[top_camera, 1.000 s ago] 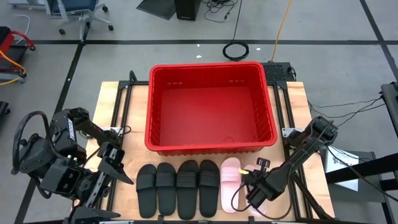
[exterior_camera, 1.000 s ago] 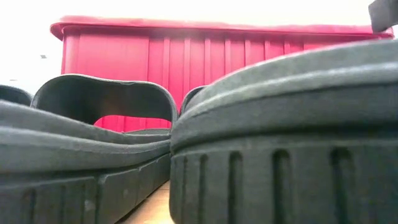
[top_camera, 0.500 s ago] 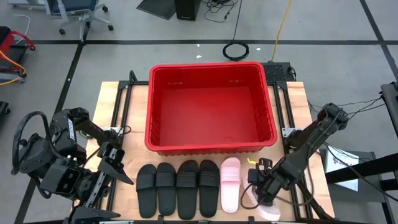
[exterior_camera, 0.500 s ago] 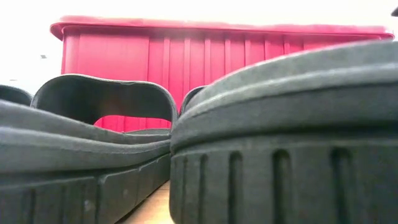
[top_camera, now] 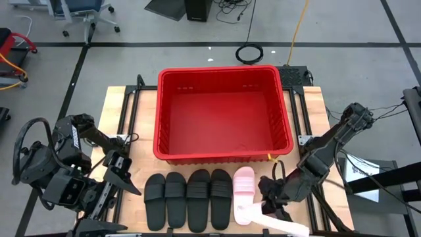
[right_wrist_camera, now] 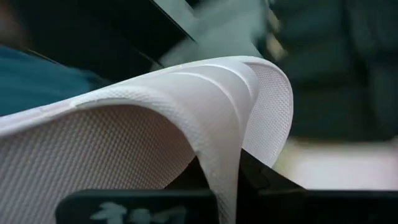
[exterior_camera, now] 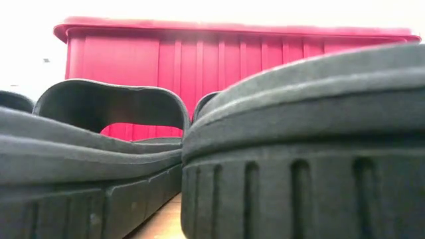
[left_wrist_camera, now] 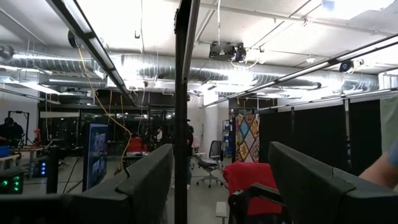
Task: Pick and place slides into bin
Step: Put the pink slide into the red bin
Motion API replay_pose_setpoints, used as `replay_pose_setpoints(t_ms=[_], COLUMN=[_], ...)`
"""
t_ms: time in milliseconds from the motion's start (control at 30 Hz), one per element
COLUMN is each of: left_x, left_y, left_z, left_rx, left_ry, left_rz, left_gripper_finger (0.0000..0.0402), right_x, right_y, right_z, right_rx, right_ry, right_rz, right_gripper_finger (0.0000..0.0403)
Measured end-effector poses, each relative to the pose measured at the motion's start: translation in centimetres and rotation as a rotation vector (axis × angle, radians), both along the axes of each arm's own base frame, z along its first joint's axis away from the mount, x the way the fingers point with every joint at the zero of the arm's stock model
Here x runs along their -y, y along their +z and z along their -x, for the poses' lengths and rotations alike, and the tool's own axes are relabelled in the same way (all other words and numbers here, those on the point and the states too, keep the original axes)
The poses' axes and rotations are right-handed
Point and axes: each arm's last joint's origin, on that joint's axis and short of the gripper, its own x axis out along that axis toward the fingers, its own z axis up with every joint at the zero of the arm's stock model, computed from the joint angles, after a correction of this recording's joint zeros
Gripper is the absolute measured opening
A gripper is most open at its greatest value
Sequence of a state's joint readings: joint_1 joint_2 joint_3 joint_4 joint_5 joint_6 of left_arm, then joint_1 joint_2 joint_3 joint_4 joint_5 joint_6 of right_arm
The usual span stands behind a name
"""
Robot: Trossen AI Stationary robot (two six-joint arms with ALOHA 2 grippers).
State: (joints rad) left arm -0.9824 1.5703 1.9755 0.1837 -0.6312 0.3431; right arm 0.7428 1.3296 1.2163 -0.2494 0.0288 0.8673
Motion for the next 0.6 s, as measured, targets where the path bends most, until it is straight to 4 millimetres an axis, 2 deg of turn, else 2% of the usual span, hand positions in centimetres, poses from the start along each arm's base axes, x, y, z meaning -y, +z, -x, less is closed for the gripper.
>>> replay_pose_setpoints(t_ms=[233, 400, 600], left_x=[0.0, 0.0, 0.0], left_y=[0.0, 0.0, 0.0], left_z=[0.0, 0.0, 0.0], left_rx=[0.0, -0.001, 0.0], left_ry=[0.0, -0.002, -0.002], left_rz=[-0.001, 0.004, 0.005], left_gripper_finger=[0.0273, 0.0273, 0.0273], right_x=[0.6, 1.7, 3.0], right_y=[4.2, 6.4, 7.9], right_z=[-1.9, -2.4, -3.0], right_rx=[0.476, 0.747, 0.875], right_ry=[-0.012, -0.049, -0.089], right_rz=[-0.143, -0.154, -0.114], right_gripper_finger=[0.0004, 0.0004, 0.0004])
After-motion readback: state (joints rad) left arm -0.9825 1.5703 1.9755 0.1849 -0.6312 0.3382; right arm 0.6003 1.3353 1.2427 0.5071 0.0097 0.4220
